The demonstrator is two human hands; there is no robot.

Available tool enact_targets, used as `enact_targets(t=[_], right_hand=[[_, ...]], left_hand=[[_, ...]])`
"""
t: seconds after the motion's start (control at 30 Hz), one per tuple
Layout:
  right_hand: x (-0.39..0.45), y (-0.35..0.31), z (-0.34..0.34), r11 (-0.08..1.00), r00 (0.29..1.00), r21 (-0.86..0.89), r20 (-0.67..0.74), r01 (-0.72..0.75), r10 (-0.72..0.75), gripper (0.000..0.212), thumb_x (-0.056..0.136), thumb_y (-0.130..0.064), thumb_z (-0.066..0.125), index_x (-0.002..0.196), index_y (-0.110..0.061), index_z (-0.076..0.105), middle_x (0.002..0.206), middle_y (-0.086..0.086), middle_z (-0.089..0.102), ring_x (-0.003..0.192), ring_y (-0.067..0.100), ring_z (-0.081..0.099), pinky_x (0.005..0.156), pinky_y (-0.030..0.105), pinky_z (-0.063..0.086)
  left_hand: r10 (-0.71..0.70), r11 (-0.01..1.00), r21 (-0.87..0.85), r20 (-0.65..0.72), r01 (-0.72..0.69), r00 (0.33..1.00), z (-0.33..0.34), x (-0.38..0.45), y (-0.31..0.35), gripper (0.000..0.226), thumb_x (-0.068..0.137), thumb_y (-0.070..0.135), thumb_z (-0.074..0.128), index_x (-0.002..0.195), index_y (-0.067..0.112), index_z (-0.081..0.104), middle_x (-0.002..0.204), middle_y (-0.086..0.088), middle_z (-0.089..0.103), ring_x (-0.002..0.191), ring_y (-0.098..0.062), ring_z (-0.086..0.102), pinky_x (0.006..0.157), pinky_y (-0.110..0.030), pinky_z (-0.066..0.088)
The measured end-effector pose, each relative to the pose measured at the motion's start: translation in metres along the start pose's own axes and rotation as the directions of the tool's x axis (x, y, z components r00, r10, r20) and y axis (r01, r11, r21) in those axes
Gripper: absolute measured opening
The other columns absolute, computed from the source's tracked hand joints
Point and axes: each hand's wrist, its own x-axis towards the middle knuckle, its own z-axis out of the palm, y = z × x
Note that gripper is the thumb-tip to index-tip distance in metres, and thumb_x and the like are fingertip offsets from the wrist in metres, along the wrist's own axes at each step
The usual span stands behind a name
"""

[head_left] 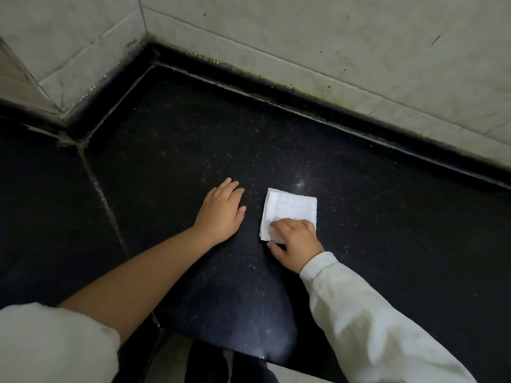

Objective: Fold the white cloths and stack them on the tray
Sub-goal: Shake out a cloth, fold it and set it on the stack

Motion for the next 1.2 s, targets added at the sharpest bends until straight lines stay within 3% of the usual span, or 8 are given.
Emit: enact_targets(t=[0.2,0.43,0.53,0.67,0.9,1.0,1.1,1.2], right_hand=[[-0.026,0.040,0.000,0.988,0.984,-0.153,-0.178,-0.028,0.000,0.037,0.062,-0.037,0.042,0.069,-0.017,0.072,0.068,-0.006,0.072,0.060,0.015,0.071,0.060,0.035,0.057],[-0.034,0.065,0.007,0.983,0.982,-0.183,-0.183,0.001,-0.035,0.050,0.024,-0.015,0.090,0.071,-0.012,0.073,0.073,0.005,0.072,0.061,0.026,0.070,0.049,0.036,0.055],[-0.033,0.068,0.013,0.991,0.972,-0.112,-0.217,0.072,-0.095,0.039,0.032,0.004,0.085,0.067,-0.006,0.072,0.065,0.011,0.068,0.049,0.030,0.064,0.040,0.033,0.054],[-0.032,0.068,0.015,0.991,0.977,-0.104,-0.184,0.086,-0.104,0.034,0.038,0.004,0.084,0.069,-0.005,0.072,0.065,0.011,0.067,0.048,0.029,0.062,0.042,0.030,0.054],[-0.030,0.064,0.006,0.974,0.991,-0.201,-0.063,0.106,-0.121,0.039,0.025,-0.008,0.087,0.062,-0.014,0.073,0.059,0.001,0.066,0.045,0.019,0.062,0.044,0.017,0.048],[-0.029,0.064,0.001,0.969,0.993,-0.225,-0.040,0.100,-0.111,0.032,0.029,-0.013,0.088,0.057,-0.016,0.073,0.055,0.003,0.065,0.043,0.018,0.062,0.043,0.015,0.046],[-0.027,0.065,-0.005,0.964,0.985,-0.229,-0.080,0.133,-0.155,0.006,0.051,-0.010,0.071,0.056,-0.012,0.071,0.055,0.004,0.065,0.043,0.021,0.062,0.043,0.016,0.046],[-0.025,0.062,-0.014,0.974,0.986,-0.168,-0.031,0.154,-0.162,0.021,0.061,-0.008,0.050,0.057,-0.010,0.071,0.056,0.004,0.064,0.042,0.023,0.061,0.039,0.017,0.047]], left_hand=[[-0.003,0.992,-0.128,-0.003,0.003,1.000,0.000,0.027,0.029,0.040,0.099,0.023,0.037,0.136,0.010,0.044,0.138,-0.008,0.047,0.129,-0.024,0.038,0.105,-0.032,0.033],[0.034,0.998,0.055,0.137,-0.042,0.990,-0.001,0.061,0.053,0.033,0.096,0.021,0.043,0.121,0.005,0.058,0.131,-0.012,0.047,0.125,-0.029,0.039,0.102,-0.039,0.040],[0.078,0.997,0.018,0.104,-0.080,0.991,-0.007,0.068,0.058,0.028,0.097,0.019,0.042,0.114,0.003,0.057,0.124,-0.014,0.052,0.117,-0.028,0.046,0.094,-0.038,0.042],[0.065,0.994,0.080,0.122,-0.075,0.990,-0.004,0.078,0.057,0.016,0.095,0.007,0.039,0.103,0.003,0.052,0.110,-0.018,0.059,0.084,-0.025,0.051,0.070,-0.037,0.043],[0.152,0.965,0.218,-0.024,-0.143,0.988,0.014,0.071,0.050,0.030,0.096,0.010,0.039,0.123,0.004,0.049,0.126,-0.015,0.051,0.116,-0.031,0.046,0.093,-0.037,0.040],[0.406,0.906,0.174,-0.109,-0.385,0.907,0.014,0.042,0.049,0.027,0.088,0.012,0.044,0.099,0.003,0.067,0.105,-0.013,0.065,0.098,-0.031,0.060,0.082,-0.036,0.048],[0.556,0.792,0.279,0.037,-0.543,0.830,0.026,0.009,0.040,0.036,0.074,0.041,0.045,0.072,0.017,0.071,0.072,0.004,0.068,0.067,-0.016,0.067,0.062,-0.024,0.053],[0.531,0.756,0.343,0.179,-0.558,0.829,0.040,-0.008,0.039,0.040,0.055,0.054,0.075,0.077,0.020,0.071,0.074,0.006,0.067,0.067,-0.012,0.066,0.061,-0.021,0.052]])
